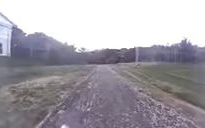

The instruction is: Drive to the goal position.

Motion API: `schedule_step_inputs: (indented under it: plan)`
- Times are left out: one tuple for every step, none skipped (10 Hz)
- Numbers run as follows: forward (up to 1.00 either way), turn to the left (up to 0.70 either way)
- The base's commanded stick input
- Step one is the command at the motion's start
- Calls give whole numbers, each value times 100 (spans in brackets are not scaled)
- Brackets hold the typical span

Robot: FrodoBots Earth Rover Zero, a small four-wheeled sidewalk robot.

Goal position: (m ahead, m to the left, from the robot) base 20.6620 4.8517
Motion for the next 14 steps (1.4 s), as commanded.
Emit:
schedule_step_inputs:
  plan:
    - [70, -12]
    - [70, -12]
    - [70, -9]
    - [70, -4]
    - [70, 0]
    - [70, 0]
    - [70, 0]
    - [70, 0]
    - [70, 0]
    - [70, -12]
    - [70, -11]
    - [70, 0]
    - [70, 0]
    - [70, 0]
